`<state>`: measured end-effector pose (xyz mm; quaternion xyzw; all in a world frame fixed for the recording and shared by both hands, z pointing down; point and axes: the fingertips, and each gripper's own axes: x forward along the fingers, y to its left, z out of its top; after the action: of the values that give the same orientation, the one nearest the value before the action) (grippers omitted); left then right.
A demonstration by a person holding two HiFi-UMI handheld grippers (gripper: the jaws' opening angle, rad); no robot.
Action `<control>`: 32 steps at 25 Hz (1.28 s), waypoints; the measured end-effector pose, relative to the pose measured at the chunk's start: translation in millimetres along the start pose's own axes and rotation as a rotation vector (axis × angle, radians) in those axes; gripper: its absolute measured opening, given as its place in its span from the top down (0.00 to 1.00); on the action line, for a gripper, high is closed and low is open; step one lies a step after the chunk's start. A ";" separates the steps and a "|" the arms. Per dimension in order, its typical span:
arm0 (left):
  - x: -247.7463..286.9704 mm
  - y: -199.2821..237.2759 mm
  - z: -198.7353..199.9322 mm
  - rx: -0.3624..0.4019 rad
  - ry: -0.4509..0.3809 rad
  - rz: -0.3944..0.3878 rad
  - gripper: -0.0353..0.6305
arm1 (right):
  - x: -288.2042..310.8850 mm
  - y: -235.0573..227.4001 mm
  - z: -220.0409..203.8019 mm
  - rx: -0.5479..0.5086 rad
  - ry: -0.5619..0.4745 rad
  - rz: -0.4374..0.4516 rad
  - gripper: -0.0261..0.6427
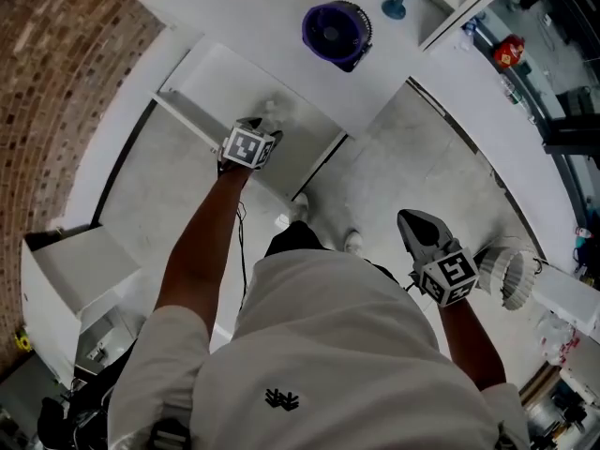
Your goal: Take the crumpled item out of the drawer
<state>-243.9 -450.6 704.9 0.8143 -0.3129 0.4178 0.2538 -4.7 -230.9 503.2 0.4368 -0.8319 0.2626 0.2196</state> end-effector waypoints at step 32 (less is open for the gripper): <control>76.2 31.2 -7.4 0.107 0.127 -0.010 0.77 | 13.2 3.0 1.7 0.073 0.055 -0.129 0.94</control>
<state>-235.6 -489.4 777.4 0.8002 -0.2694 0.4833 0.2315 -14.4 -238.6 509.0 0.4900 -0.7856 0.2897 0.2426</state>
